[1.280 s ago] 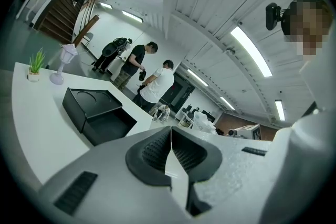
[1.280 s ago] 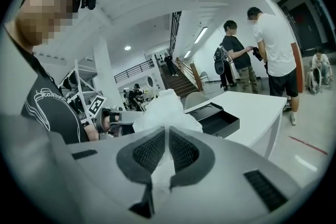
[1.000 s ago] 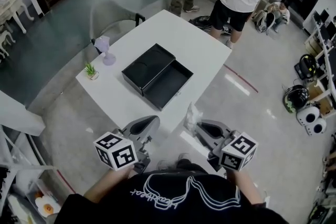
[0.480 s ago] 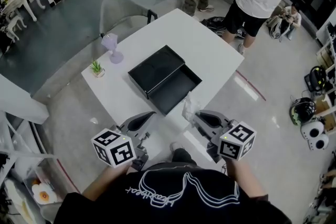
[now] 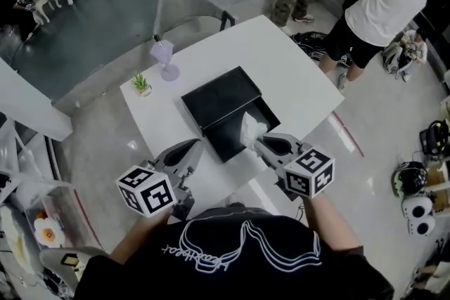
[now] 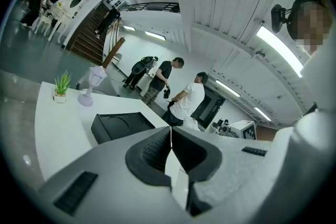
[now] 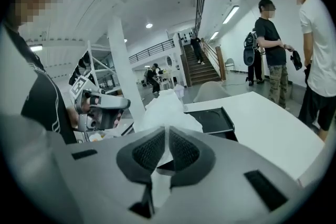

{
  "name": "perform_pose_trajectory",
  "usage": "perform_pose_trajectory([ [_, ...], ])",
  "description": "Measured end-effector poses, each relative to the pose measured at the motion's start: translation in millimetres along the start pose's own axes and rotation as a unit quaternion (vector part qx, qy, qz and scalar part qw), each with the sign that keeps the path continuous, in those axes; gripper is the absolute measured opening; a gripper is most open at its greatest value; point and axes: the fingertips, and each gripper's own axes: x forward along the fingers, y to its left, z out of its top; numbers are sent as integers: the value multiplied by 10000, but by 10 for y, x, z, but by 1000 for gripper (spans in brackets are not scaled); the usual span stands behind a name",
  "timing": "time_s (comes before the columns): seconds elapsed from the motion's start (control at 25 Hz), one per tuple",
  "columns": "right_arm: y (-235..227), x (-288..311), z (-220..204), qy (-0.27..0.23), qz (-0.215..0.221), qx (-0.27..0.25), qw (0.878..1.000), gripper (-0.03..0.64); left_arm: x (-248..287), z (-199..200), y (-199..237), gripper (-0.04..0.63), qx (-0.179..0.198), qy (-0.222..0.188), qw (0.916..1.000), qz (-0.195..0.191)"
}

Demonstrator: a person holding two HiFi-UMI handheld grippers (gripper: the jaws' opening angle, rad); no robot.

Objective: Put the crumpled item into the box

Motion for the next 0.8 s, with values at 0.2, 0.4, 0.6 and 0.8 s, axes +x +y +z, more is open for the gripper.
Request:
perform_pose_trajectory([
  [0.2,-185,223,-138,482,264,-466,9974,23,30,58,127,8,-88,-243,9989,399],
  [0.4,-372,444,-330,1071,509,-1137,9864,25,89,86,188,8,-235,-437,9963,706],
  [0.6,-485,631,-485,1452,787,-1771,9702,25,112,54,212,8,-287,-594,9931,974],
  [0.8,-514,810,-656,1852,1099,-2448,9453,26,114,-9,264,8,-314,-666,9903,1179],
])
